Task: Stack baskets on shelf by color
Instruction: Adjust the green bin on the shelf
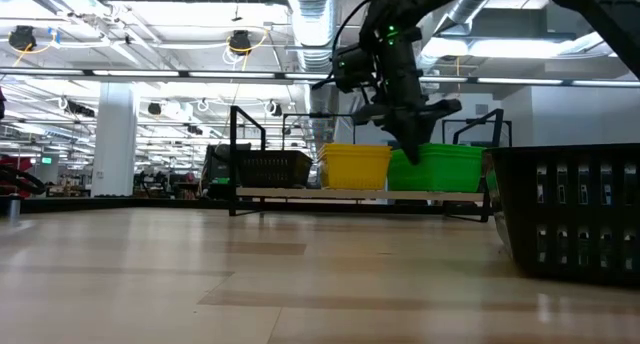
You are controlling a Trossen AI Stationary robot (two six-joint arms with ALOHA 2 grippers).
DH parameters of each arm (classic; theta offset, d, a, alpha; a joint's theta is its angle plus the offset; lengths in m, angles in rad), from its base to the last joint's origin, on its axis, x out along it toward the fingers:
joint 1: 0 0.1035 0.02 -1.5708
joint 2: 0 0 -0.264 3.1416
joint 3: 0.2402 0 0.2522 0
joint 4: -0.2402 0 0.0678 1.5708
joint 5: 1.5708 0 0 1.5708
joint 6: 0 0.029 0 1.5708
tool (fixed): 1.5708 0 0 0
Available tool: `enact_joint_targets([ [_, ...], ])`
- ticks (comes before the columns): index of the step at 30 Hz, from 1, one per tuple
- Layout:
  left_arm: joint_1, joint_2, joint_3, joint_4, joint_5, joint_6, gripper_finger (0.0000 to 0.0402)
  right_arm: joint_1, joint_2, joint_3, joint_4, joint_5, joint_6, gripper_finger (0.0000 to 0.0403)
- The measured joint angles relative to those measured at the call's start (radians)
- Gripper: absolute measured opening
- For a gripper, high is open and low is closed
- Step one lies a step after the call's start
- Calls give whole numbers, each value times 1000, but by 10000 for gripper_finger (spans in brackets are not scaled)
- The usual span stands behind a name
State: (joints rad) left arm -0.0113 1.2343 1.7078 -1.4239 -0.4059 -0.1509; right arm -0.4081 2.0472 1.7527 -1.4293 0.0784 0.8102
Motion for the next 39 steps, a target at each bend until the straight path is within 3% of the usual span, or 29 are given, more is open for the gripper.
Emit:
enact_joint_targets([
  [5,0,0,0,0,0,0,2,-19,0,0,59,11,10,21],
  [8,0,0,0,0,0,13,2,-26,0,0,80,41,20,11],
  [14,0,0,0,0,0,45,2,-57,0,0,110,51,84,37],
  [20,0,0,0,0,0,58,2,-61,0,0,217,41,125,11],
  [24,0,0,0,0,-1,73,2,-55,-2,0,268,31,144,20],
  [30,0,0,0,0,-1,91,2,-44,0,0,199,21,144,70],
  [39,0,0,0,0,-1,88,2,-31,-6,12,145,26,151,67],
])
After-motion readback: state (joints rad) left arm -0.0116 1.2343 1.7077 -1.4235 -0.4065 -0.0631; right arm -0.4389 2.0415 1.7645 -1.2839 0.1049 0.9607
